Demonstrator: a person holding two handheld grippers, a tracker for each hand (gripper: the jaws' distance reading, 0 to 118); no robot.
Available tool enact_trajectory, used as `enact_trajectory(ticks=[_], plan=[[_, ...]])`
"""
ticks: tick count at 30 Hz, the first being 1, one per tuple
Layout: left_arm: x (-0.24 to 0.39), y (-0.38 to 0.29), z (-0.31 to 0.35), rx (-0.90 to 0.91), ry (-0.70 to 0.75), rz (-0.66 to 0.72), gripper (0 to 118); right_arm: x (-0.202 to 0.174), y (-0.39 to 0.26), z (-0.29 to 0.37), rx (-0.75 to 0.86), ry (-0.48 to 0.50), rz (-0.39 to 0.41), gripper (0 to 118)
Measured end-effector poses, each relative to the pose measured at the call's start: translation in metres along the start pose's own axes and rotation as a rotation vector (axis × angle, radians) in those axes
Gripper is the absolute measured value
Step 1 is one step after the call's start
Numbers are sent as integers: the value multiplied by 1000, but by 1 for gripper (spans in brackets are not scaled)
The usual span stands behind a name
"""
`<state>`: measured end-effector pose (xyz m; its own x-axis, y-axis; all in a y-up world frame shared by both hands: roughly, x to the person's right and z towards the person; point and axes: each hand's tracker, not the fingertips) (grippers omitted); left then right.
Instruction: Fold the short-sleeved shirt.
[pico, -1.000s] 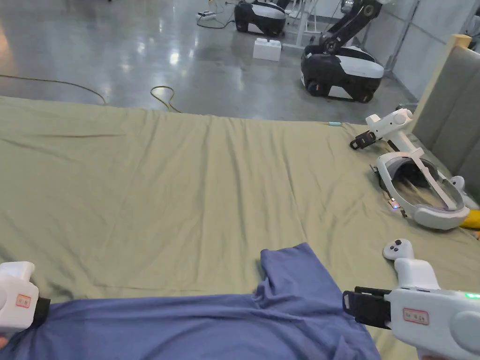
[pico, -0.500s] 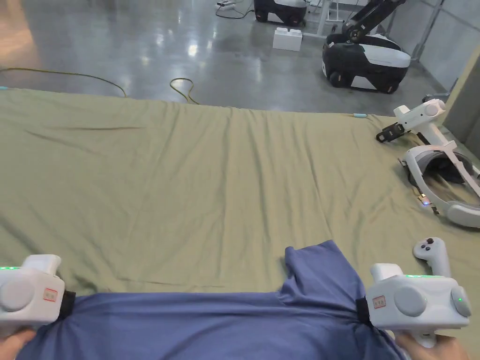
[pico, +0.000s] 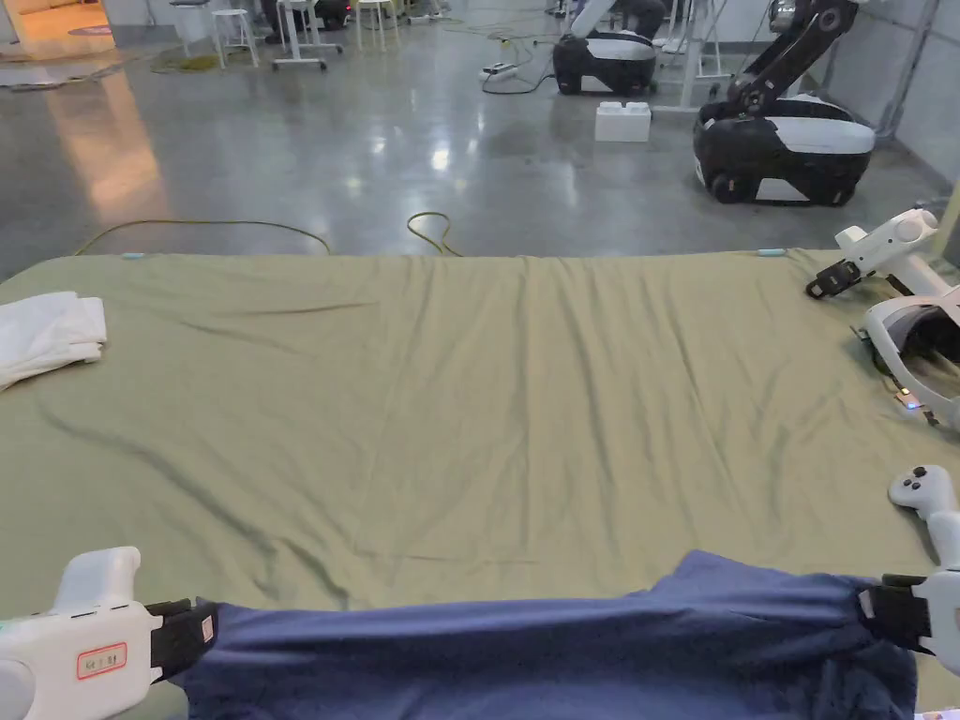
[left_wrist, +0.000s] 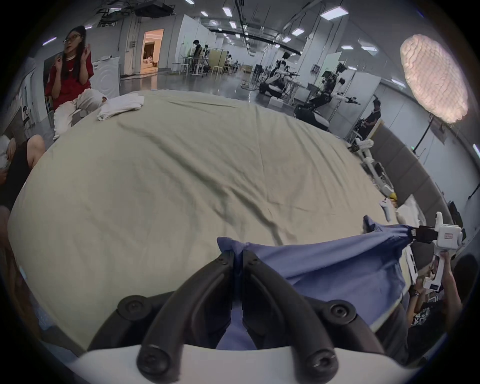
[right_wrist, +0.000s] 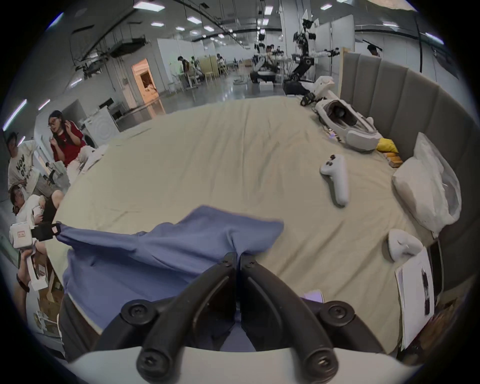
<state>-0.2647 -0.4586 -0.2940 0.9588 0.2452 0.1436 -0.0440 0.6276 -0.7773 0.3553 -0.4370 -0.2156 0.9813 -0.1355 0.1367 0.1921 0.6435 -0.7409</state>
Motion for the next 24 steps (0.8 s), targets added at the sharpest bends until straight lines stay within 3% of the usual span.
enact_trajectory(ticks=[8,17,18,19,20,21,22,24], plan=[[-20,-101,45,-65,-24,-2,7,3,-101,59,-4,-16,-36,2],[-34,-140,24,-124,-4,18,8,4,-160,46,-100,-40,-64,2],[-35,-141,22,-115,-3,18,14,5,-162,43,-101,-39,-64,2],[-36,-141,22,-105,-2,23,34,5,-163,41,-99,-39,-63,5],[-35,-140,23,-98,-1,25,73,5,-163,40,-91,-44,-63,27],[-34,-140,25,-84,28,19,87,6,-161,40,-93,-37,-68,55],[-33,-138,28,-74,60,2,87,7,-159,42,-89,-29,-73,73],[-28,-133,48,61,127,-45,87,6,-154,50,-59,-38,-81,71]])
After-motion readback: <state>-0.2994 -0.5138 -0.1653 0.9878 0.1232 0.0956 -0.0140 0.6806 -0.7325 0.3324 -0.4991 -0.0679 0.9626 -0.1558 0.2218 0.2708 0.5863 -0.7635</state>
